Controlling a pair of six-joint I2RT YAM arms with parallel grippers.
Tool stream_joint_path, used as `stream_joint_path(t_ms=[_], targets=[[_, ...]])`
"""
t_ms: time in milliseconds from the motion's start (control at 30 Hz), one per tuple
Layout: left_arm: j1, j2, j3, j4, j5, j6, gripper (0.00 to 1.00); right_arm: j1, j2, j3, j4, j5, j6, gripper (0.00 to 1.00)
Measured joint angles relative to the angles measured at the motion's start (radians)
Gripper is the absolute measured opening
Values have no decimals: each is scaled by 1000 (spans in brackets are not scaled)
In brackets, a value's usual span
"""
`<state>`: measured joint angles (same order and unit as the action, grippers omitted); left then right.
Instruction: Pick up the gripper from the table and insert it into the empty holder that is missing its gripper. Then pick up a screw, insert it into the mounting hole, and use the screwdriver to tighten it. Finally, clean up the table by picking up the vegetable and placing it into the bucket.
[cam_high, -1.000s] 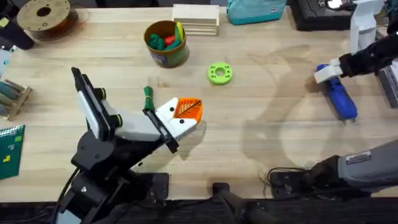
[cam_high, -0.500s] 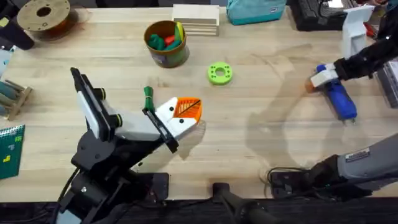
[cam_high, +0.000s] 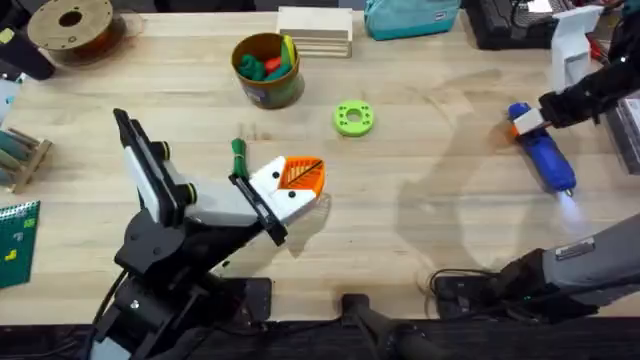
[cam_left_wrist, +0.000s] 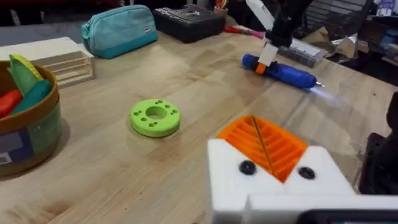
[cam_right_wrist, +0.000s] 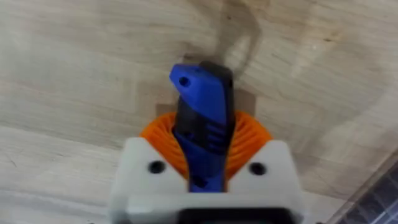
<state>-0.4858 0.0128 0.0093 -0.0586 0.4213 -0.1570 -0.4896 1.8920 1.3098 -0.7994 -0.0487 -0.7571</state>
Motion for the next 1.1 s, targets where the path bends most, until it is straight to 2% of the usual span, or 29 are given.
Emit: stream_joint_path(t_ms=[100, 133, 367, 500, 600, 900, 1100], targets=[[0, 0, 0, 0, 0, 0, 9, 0, 5, 2, 4, -2, -3, 47], [0, 0, 0, 0, 0, 0, 9, 0, 5, 3, 2, -4, -3, 27], [0, 0, 0, 0, 0, 0, 9, 0, 0, 3, -26, -5, -1, 31], [0, 0, 0, 0, 0, 0, 9, 0, -46, -5, -43, -12, 31, 31], [0, 0, 0, 0, 0, 0, 9, 0, -144, -8, -43, -13, 59, 31], [0, 0, 0, 0, 0, 0, 9, 0, -547, -8, -48, -28, 183, 31], [0, 0, 0, 0, 0, 0, 9, 0, -793, -8, -50, -137, 281, 31]])
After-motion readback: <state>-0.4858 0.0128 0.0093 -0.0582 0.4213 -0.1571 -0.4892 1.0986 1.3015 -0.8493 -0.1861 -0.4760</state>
